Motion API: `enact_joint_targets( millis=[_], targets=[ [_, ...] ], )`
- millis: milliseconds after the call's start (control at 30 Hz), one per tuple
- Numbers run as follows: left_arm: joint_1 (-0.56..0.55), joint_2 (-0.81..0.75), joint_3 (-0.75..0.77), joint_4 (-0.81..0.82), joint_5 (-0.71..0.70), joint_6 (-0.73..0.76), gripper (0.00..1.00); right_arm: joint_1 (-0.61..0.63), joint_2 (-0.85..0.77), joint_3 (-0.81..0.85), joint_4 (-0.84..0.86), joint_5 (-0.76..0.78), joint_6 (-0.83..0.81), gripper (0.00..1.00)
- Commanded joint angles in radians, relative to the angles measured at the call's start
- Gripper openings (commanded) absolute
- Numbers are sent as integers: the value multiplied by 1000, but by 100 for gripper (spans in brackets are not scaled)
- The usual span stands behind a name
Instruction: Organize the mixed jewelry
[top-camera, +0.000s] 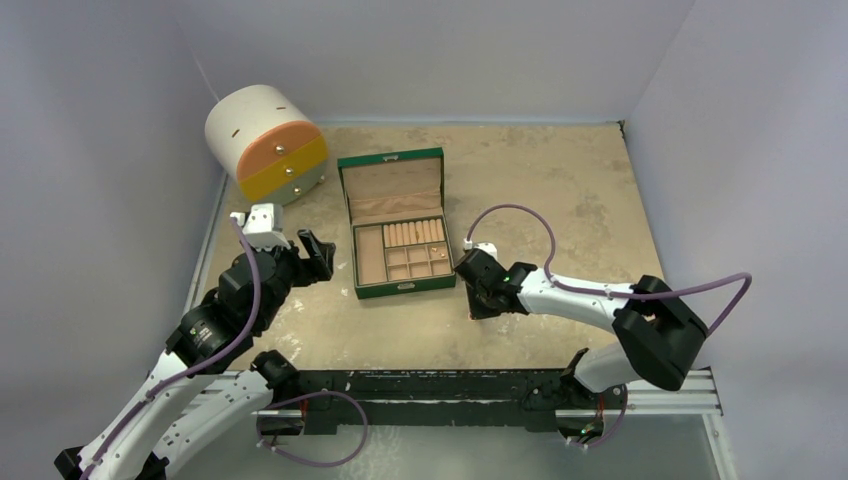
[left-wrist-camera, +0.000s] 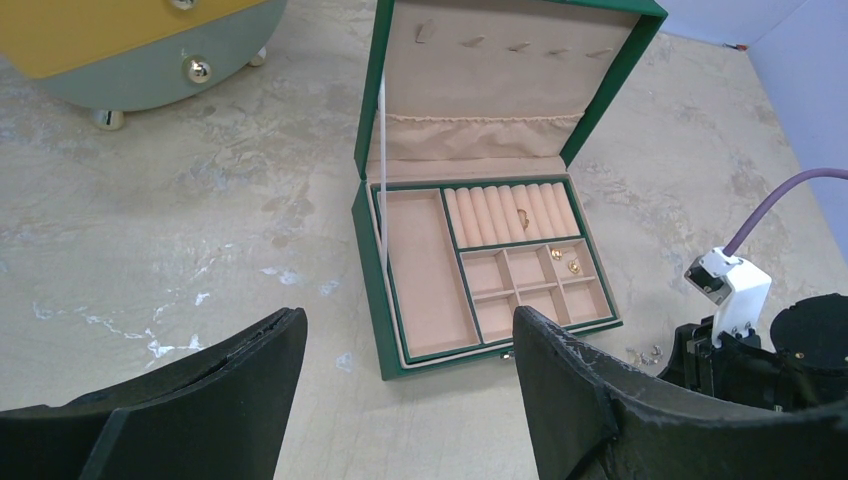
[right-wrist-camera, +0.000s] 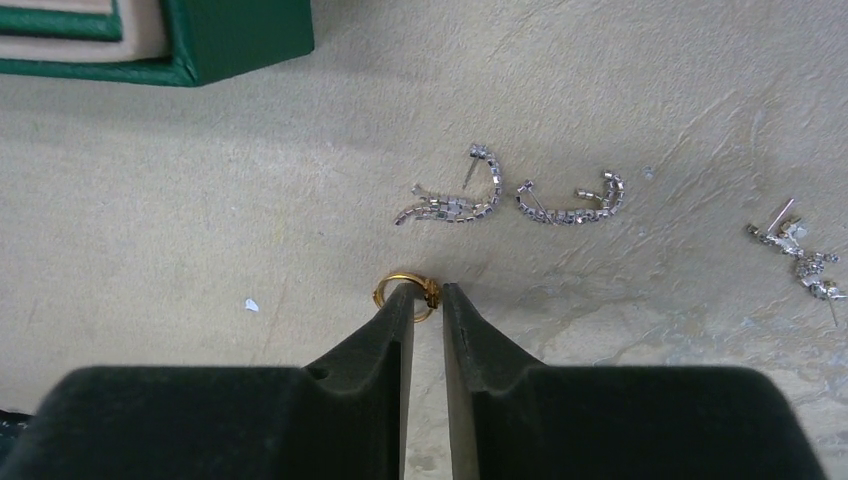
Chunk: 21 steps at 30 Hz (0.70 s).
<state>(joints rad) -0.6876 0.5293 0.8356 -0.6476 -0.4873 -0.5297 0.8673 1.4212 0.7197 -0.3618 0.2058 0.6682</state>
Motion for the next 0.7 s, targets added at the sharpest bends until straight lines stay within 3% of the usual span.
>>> enact_joint_targets(
  millis=[0,167,300,667],
  targets=[
    [5,6,2,26,-16,11,75,-6,14,-5,-7,2,-9,18],
    [5,2,1,26,-16,11,75,-5,30,-1,-10,34,-15,14],
    [5,3,3,26,-16,11,75,-6,32,6,-13,52,-16,1],
    [5,54,34,18,62,-21,73,-2,-51,57,-50,27,-22,0]
  ],
)
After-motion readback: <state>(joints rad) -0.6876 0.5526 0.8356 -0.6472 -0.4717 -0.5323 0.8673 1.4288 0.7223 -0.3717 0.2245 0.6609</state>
